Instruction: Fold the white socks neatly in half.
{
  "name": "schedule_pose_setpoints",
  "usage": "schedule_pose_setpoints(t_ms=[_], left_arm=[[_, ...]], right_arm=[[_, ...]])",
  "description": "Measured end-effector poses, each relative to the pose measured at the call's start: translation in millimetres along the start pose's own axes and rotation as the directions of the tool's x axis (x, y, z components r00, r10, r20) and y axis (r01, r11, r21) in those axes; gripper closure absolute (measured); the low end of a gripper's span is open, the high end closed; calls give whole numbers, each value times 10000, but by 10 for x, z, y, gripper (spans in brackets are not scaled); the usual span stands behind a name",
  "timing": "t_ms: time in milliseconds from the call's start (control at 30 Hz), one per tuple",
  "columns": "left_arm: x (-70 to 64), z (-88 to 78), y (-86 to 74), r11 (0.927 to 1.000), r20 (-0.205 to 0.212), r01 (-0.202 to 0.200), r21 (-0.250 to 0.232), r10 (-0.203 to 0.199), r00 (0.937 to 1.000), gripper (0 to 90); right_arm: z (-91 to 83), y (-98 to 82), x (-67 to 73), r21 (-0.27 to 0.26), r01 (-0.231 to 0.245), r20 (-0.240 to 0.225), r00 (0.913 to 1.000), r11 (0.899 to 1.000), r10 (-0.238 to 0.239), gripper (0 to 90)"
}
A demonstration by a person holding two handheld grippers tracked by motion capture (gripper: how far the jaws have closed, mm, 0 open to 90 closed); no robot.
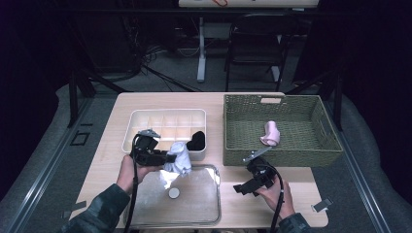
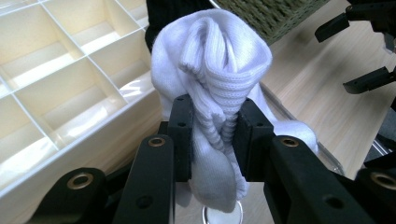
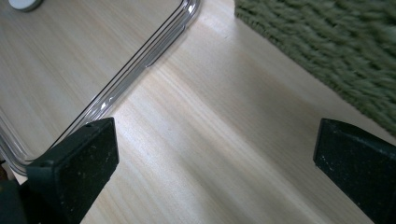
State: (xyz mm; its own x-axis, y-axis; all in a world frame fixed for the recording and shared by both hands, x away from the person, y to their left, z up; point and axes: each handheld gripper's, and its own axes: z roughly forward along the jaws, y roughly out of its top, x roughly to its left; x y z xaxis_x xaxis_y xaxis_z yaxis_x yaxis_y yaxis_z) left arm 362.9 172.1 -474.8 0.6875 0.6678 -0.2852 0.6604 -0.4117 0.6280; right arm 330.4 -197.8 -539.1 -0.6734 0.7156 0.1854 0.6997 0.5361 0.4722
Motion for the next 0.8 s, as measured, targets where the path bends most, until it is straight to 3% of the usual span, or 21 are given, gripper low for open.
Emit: schedule_pose_setpoints(t_ms=[367, 633, 800], left_arm=[[89, -112, 141, 9999, -565, -161, 1, 161, 9983, 711], [121, -170, 252, 9995, -911, -255, -181, 238, 9956, 711], [124, -175, 289, 9990, -1039, -334, -282, 303, 9941, 711]], right_arm=[[30, -17, 28, -25, -40, -17, 10000, 10000, 40, 0], [12, -26, 0, 357, 55, -59, 10000, 9993, -53, 0], [8, -55, -12, 202, -192, -175, 9997, 9996, 196, 0]])
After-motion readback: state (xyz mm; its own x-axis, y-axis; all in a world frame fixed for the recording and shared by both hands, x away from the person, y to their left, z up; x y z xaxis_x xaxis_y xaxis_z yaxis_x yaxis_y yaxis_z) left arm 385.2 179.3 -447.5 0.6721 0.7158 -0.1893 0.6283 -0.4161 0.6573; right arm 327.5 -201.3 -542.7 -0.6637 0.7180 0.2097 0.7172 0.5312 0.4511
